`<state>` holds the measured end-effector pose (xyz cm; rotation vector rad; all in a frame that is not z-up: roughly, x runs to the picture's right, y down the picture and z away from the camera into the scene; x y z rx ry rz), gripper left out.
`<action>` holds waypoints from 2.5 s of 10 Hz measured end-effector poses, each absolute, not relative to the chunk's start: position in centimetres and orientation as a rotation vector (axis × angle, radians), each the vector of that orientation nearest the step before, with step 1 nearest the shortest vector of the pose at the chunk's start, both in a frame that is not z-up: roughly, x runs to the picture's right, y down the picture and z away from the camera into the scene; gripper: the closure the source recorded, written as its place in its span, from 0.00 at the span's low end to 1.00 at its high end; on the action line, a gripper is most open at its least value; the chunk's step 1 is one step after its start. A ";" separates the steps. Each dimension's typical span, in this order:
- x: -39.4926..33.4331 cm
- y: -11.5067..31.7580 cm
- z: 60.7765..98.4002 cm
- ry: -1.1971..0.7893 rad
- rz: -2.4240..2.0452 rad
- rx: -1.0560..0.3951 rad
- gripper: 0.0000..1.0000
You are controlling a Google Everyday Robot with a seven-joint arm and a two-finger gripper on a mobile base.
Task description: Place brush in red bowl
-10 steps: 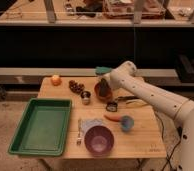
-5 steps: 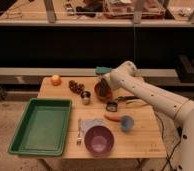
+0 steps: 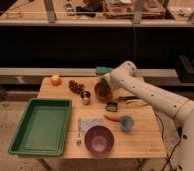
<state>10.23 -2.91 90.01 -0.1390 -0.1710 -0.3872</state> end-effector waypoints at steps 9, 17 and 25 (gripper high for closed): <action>16.6 -3.7 88.3 -0.117 -0.328 -0.245 0.20; 18.3 1.8 90.5 -0.121 -0.281 -0.443 0.20; 19.7 5.6 94.5 -0.199 -0.121 -0.533 0.23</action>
